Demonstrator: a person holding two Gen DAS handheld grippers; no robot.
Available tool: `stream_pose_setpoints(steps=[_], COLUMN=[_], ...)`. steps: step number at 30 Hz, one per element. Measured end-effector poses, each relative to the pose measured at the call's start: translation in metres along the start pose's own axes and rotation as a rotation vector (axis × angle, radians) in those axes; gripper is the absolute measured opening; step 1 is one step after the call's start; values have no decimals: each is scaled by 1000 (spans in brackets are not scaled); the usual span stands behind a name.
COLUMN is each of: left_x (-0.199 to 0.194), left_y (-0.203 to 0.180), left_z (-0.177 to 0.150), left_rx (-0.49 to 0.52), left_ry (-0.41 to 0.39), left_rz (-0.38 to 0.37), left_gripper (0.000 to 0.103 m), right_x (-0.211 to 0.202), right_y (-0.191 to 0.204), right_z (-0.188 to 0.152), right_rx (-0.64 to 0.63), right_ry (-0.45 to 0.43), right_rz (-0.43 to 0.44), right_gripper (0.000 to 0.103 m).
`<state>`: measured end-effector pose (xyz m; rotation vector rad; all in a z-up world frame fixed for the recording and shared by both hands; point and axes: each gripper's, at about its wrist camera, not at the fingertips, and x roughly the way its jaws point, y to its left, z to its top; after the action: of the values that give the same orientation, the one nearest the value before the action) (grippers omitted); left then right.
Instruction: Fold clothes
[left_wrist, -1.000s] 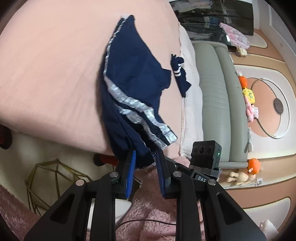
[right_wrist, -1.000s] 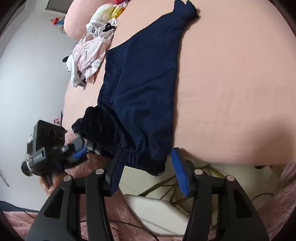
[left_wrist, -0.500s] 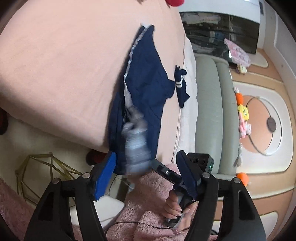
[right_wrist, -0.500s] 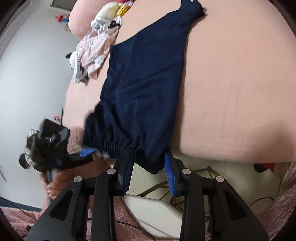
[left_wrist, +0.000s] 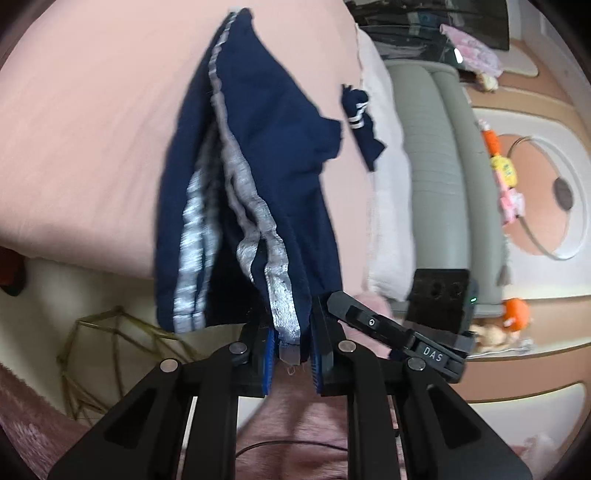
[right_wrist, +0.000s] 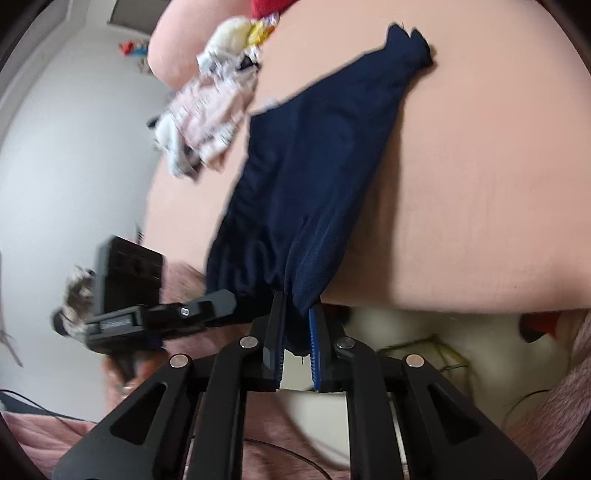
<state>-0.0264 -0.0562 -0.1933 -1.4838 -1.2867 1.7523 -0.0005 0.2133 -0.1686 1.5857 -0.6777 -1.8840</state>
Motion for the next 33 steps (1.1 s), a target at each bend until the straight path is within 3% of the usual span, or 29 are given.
stream_pose_setpoints(steps=[3,8,9,10,12,15,21,22,23,24,27,33], left_x=[-7,-13,-12,-11,-7,8,31,33,34,34,29,9], left_y=[-9,4,10,15,27,41,32,33,33,32,30,20], left_z=[16,26,23,20,14,10,14,13,12,11,7,-1], left_rx=[-12,-18,-24,-29,-50,-76,12,8,7,12,16,18], left_ry=[1,2,5,8,20,49,92,97,99,96,78,42], left_rz=[-45,147,179,210,253,297,358,342,327,323,322,254], left_gripper=[16,22,34,53,57,57,55,51,46,39,27,23], right_x=[-10,-13,-9,-4,6,22,38,37,39,41,45,42], right_y=[4,1,-2,-5,-14,-32,-31,-32,-29,-27,-22,-2], right_z=[14,26,22,19,12,4,5,4,1,-1,-8,-15], right_rx=[25,15,13,12,12,51,17,-1,-28,-54,-108,-182], right_ry=[-26,-7,12,32,67,99,102,102,102,103,118,123], right_rz=[64,-20,-33,-46,-86,-109,-74,-82,-101,-121,-151,-163], right_gripper=[10,10,10,11,13,24,40,40,35,24,12,10])
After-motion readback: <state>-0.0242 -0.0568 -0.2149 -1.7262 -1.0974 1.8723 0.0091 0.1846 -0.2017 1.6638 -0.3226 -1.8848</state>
